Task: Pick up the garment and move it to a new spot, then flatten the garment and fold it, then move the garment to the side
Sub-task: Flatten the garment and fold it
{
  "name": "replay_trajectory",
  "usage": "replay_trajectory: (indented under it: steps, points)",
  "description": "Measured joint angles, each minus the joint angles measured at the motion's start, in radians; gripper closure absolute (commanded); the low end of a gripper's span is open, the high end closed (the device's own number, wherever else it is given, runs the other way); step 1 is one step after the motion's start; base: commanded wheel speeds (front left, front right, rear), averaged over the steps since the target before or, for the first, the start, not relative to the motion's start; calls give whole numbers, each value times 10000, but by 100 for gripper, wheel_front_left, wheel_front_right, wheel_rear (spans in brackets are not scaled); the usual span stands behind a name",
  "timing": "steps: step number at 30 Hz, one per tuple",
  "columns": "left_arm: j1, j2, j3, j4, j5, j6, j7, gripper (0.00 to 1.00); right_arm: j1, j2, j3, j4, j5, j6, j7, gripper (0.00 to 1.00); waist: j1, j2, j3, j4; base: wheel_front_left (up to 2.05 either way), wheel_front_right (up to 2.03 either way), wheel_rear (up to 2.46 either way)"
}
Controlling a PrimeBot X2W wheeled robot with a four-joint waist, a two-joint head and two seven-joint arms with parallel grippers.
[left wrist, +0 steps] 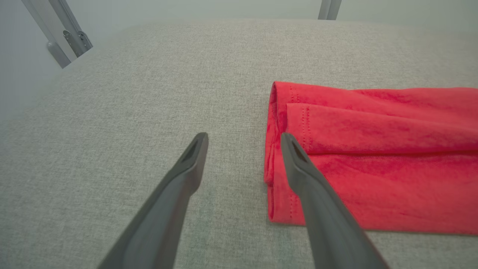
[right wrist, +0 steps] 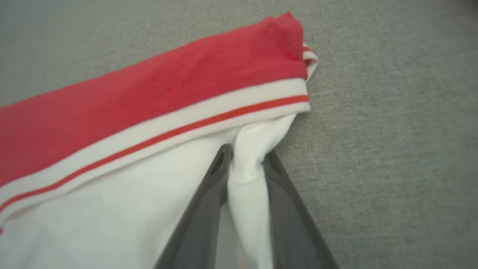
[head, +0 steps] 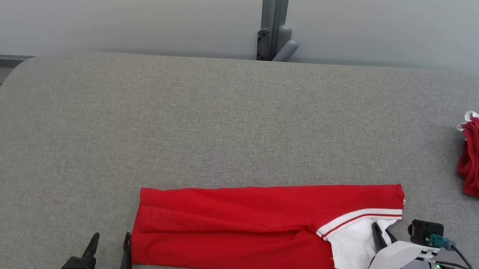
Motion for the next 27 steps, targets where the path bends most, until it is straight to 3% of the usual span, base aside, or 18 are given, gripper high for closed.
replay_trajectory:
  steps: [6, 13, 17, 21, 27]
  points:
    - [12, -4, -159, 96, -109, 56, 0, 0, -115, -190, 61, 196, 366, 77, -387, 100, 0, 0, 2, -5, 0, 0, 0]
    - [10, -8, -378, 132, -226, 69, -2, 0, -405, -876, -1678, 35, -148, 59, -556, 100, 0, 0, -7, -58, 0, 0, 0]
    - [18, -8, -499, 201, -355, 71, 0, 0, -173, -456, -2023, -792, -675, 54, -577, 100, 0, 0, -88, -135, 0, 0, 0]
    - [40, -8, -612, 244, -441, 73, 0, 0, 290, -25, -1300, -1542, -732, 50, -583, 100, 0, 0, -184, -273, 0, 0, 0]
    - [48, -8, -855, 247, -512, 73, 0, 0, 904, 286, 940, -2828, 403, 48, -136, 100, 0, 0, -309, -415, 0, 0, 0]
